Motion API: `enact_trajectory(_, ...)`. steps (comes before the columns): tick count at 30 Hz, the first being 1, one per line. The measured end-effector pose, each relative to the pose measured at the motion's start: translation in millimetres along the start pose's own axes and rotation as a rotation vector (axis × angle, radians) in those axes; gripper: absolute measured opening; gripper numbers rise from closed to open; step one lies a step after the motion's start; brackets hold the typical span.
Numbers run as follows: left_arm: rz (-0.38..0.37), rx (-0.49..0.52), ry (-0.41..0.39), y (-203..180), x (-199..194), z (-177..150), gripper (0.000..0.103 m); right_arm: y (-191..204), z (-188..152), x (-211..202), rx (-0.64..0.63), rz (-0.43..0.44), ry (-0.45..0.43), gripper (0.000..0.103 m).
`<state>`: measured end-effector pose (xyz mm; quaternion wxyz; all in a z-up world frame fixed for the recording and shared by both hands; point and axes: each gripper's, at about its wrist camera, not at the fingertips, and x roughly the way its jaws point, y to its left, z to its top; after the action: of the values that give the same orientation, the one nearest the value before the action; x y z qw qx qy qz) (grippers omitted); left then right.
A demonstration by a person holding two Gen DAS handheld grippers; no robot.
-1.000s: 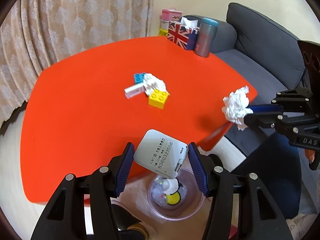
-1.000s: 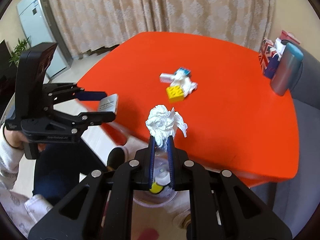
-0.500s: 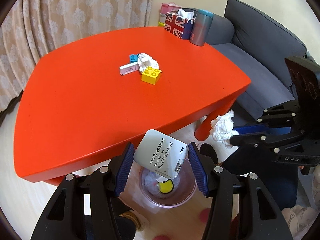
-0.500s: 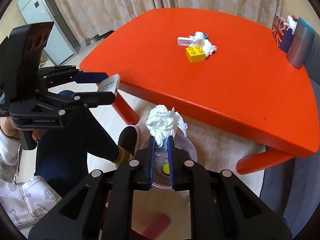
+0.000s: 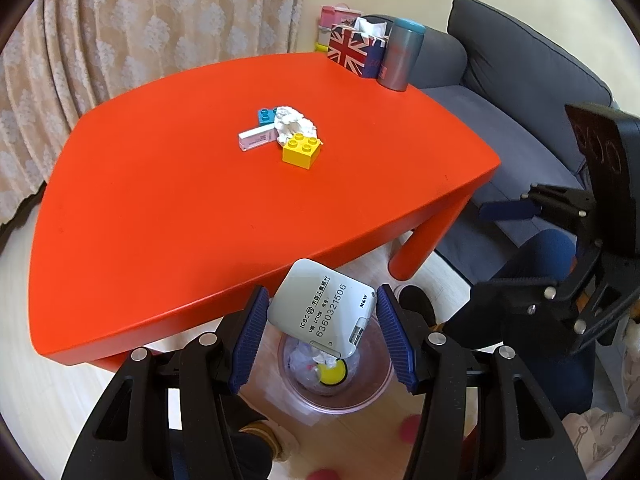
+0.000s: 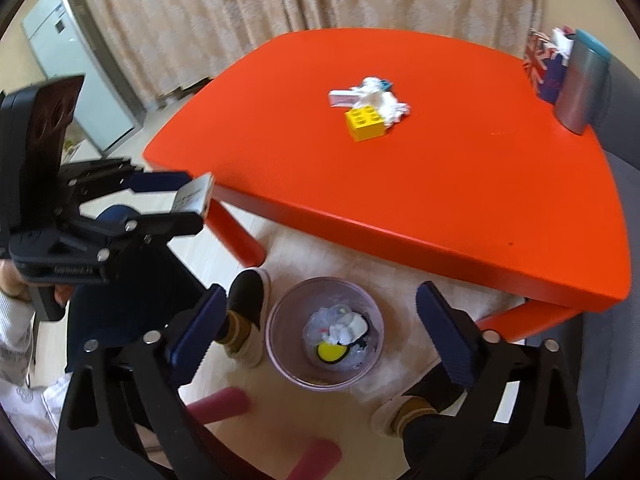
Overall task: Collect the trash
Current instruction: 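Open both tools to drop the device and tissue into the bin, then move both tools back over the table toward the bricks and tissues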
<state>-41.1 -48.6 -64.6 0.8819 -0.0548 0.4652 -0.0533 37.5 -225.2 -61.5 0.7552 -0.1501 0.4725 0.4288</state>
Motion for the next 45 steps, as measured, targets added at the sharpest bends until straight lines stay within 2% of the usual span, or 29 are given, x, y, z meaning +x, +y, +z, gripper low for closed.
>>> enact_trajectory(12,-0.02,0.017,0.019,-6.4,3.5,-1.8,0.054,-12.2,6.4,-11.5,0.087,-0.01,-0.041,0.097)
enact_trajectory(17,-0.033,0.035,0.038,-12.6,8.0,-2.9,0.054,-17.4,7.6,-18.5,0.097,-0.055,-0.064,0.097)
enact_trajectory(23,-0.053,0.057,0.045,-19.4,11.1,-0.2,0.055,-25.4,8.8,-23.5,0.119,-0.066,-0.076,0.097)
enact_trajectory(24,-0.055,0.06,0.045,-20.3,11.3,0.2,0.06,-26.7,8.1,-23.9,0.121,-0.068,-0.078,0.097)
enact_trajectory(25,-0.054,0.06,0.038,-20.7,10.9,0.6,0.075,-27.6,8.0,-24.5,0.124,-0.068,-0.08,0.097)
enact_trajectory(27,-0.049,0.044,0.002,-19.2,7.1,1.7,0.091,-29.2,7.5,-24.6,0.127,-0.073,-0.082,0.097)
enact_trajectory(30,-0.032,0.036,0.005,-17.1,8.4,3.9,0.095,-30.2,5.9,-24.9,0.128,-0.076,-0.081,0.097)
enact_trajectory(45,0.014,-0.007,-0.012,-3.9,7.6,6.2,0.095,-27.2,5.2,-20.2,0.121,-0.071,-0.072,0.097)
